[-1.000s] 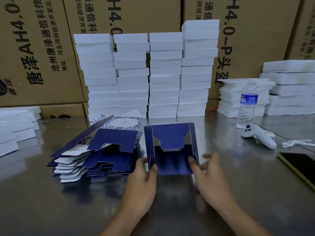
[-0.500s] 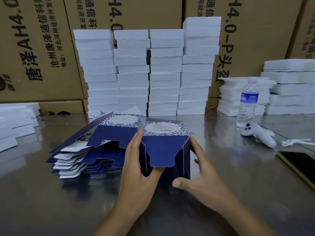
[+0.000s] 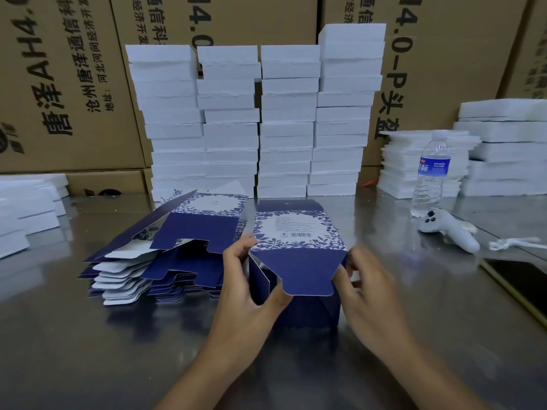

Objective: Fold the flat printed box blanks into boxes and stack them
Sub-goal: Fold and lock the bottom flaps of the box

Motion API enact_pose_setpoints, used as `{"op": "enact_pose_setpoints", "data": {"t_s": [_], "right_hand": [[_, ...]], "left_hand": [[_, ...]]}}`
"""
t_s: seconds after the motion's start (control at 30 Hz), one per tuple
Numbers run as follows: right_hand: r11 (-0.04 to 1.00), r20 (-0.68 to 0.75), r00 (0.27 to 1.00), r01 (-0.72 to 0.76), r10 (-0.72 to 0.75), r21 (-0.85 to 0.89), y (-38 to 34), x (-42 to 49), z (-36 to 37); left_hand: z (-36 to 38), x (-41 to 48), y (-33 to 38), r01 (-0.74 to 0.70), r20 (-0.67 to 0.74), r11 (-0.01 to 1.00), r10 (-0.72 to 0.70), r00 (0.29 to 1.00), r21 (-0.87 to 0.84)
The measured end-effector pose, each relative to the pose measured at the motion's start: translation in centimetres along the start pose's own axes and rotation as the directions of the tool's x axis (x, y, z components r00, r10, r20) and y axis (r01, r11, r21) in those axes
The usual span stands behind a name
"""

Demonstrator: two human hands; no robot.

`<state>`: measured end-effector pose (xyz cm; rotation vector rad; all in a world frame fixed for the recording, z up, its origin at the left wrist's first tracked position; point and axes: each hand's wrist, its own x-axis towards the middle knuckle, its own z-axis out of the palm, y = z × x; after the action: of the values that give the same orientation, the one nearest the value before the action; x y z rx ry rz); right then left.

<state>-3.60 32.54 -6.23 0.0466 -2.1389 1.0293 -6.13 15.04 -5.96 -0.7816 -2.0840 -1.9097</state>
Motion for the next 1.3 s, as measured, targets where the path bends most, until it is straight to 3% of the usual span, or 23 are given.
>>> {"op": "enact_pose_setpoints", "data": {"t_s": [0.2, 0.37, 0.53, 0.63, 0.8, 1.0, 1.1, 1.2, 1.3], "right_hand": [[0.939, -0.080, 0.991, 0.075, -0.108, -0.336, -0.2, 0.0, -0.7], [0.972, -0.014, 0.999, 0.046, -0.051, -0.230, -0.1, 0.1, -0.6], [0.986, 0.218, 0.975, 0.066, -0.031, -0.155, 0.9, 0.0, -0.5], [0.994, 0.231, 0.973, 0.024, 0.001, -0.105, 1.2, -0.1, -0.3], [0.968, 0.186, 0.980, 0.108, -0.066, -0.226, 1.2, -0.1, -0.2], [0.981, 0.192, 0.981, 0.059, -0.023, -0.184, 1.4, 0.0, 0.0], [0.986, 0.253, 0.967, 0.007, 0.036, -0.166, 1.6, 0.0, -0.1], [0.959, 0.365, 0.924, -0.004, 0.111, -0.282, 1.7, -0.1, -0.3], [0.951, 0.359, 0.923, -0.023, 0.138, -0.308, 1.6, -0.1, -0.3]], "left_hand": [[0.1, 0.1, 0.0, -0.063, 0.013, 0.992, 0.062, 0.998, 0.110], [0.3, 0.1, -0.1, -0.075, -0.018, 0.995, 0.077, 0.997, 0.069], [-0.2, 0.4, 0.1, -0.016, -0.061, 1.000, 0.015, 0.998, -0.007], [-0.4, 0.5, 0.3, 0.007, -0.081, 0.998, -0.012, 0.997, -0.057], [-0.2, 0.5, 0.3, 0.010, -0.071, 0.998, -0.014, 0.997, -0.058], [-0.2, 0.5, 0.4, 0.013, -0.073, 0.999, -0.016, 0.997, -0.043], [-0.2, 0.5, 0.4, 0.016, -0.077, 0.999, -0.019, 0.997, -0.037], [-0.2, 0.5, 0.3, 0.025, -0.074, 0.999, -0.028, 0.997, -0.042], [-0.2, 0.5, 0.3, 0.018, -0.059, 0.999, -0.020, 0.998, -0.030]]}}
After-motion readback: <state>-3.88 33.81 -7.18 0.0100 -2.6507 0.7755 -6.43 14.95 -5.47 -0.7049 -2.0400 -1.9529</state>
